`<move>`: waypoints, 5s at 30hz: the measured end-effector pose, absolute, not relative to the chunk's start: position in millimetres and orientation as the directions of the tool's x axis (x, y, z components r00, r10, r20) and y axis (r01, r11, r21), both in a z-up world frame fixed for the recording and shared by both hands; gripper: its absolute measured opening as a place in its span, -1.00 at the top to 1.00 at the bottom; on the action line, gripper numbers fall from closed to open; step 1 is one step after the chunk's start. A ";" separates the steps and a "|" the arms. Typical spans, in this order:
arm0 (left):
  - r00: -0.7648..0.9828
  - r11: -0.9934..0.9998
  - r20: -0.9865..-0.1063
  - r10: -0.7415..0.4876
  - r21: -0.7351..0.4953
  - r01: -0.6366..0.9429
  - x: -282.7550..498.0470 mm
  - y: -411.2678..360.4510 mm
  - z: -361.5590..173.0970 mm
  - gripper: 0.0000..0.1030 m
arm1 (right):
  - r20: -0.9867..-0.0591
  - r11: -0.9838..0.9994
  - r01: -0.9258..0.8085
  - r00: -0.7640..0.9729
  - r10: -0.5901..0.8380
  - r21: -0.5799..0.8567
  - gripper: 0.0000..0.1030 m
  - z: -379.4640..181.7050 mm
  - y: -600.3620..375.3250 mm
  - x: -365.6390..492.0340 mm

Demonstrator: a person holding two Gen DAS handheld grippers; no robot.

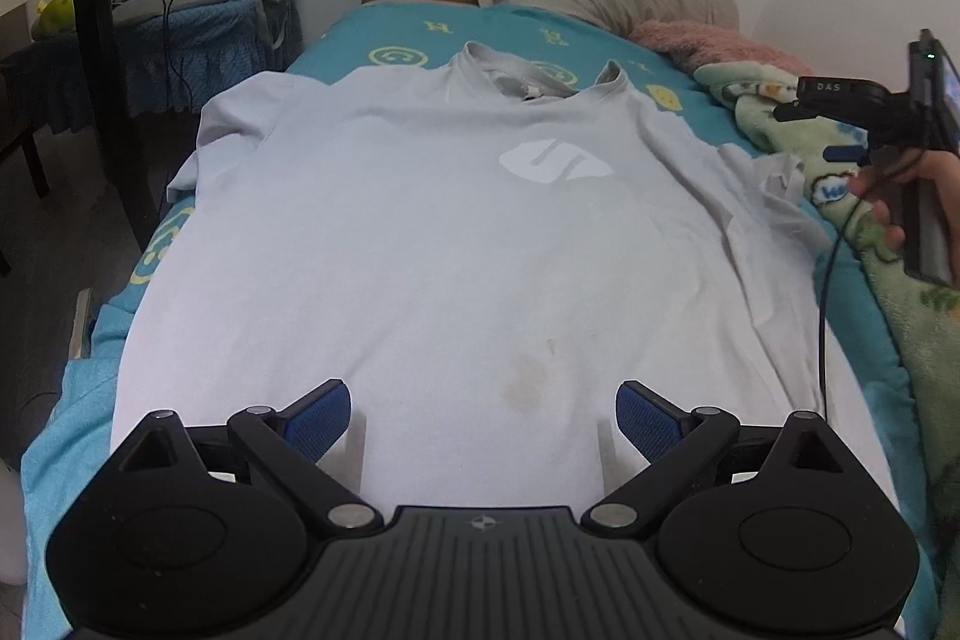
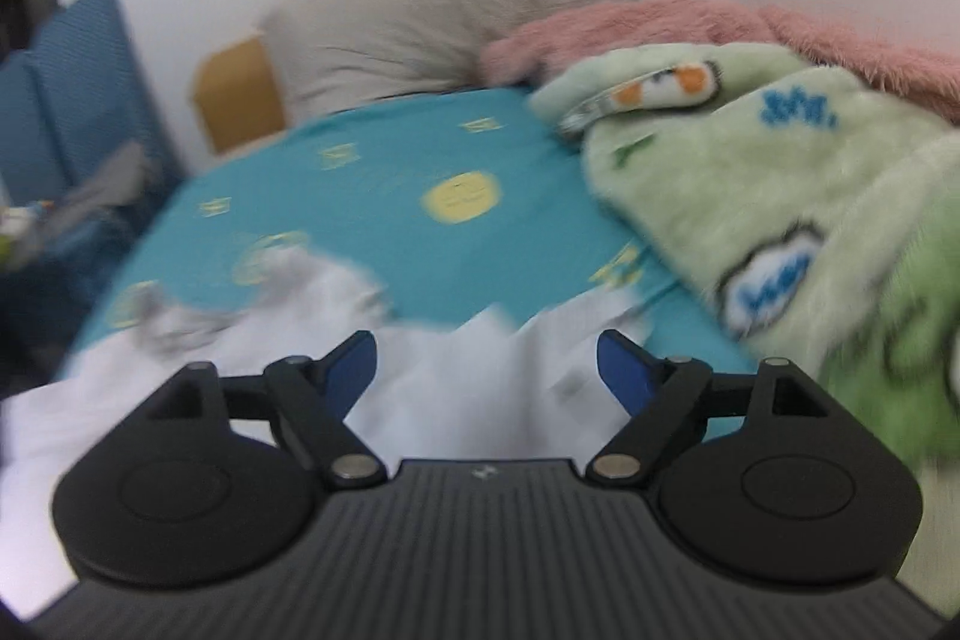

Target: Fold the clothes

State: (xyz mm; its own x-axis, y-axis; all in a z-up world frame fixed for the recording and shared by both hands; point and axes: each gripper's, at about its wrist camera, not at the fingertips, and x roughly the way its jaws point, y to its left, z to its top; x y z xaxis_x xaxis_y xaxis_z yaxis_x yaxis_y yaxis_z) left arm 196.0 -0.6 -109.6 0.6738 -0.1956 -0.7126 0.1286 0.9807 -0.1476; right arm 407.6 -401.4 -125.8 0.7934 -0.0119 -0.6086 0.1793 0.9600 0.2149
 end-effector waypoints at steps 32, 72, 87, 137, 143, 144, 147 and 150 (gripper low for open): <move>0.271 0.804 -0.781 -0.563 -0.444 0.395 95.4 -82.0 -145.7 0.18 | -0.466 0.777 0.195 0.874 0.140 0.599 -0.60 -84.4 -372.3 87.2; 0.329 0.754 -0.790 -0.517 -0.238 0.612 92.2 -129.3 -93.7 -0.54 | -0.366 0.711 0.213 0.928 0.068 0.671 -0.61 -91.9 -407.7 97.8; 0.613 0.894 -0.658 -0.438 -0.246 0.374 123.5 -55.7 -76.5 -0.60 | -0.399 0.433 0.284 0.895 0.202 0.855 -0.51 -200.7 -448.8 269.0; 0.772 0.936 -0.590 -0.236 -0.352 0.016 180.2 96.0 -33.8 -0.60 | -0.362 0.972 0.233 0.904 -0.226 -0.025 0.84 -64.6 -216.4 439.4; 0.763 0.951 -0.619 -0.188 -0.309 -0.016 186.9 118.9 -46.0 -0.60 | -0.450 0.990 0.075 0.885 -0.122 -0.120 0.84 -134.2 -105.9 470.4; 0.754 0.949 -0.628 -0.192 -0.314 -0.020 190.1 121.2 -50.2 -0.60 | -0.464 0.988 0.071 0.876 -0.128 -0.137 0.84 -145.2 -98.1 475.3; 0.726 0.940 -0.653 -0.217 -0.341 -0.026 200.8 125.7 -64.2 -0.60 | -0.507 0.981 0.058 0.849 -0.147 -0.187 0.80 -177.9 -75.3 489.7; 0.710 0.937 -0.668 -0.224 -0.349 -0.032 210.0 127.0 -75.9 -0.60 | -0.548 0.984 0.090 0.821 -0.162 -0.155 0.77 -188.5 -79.2 494.6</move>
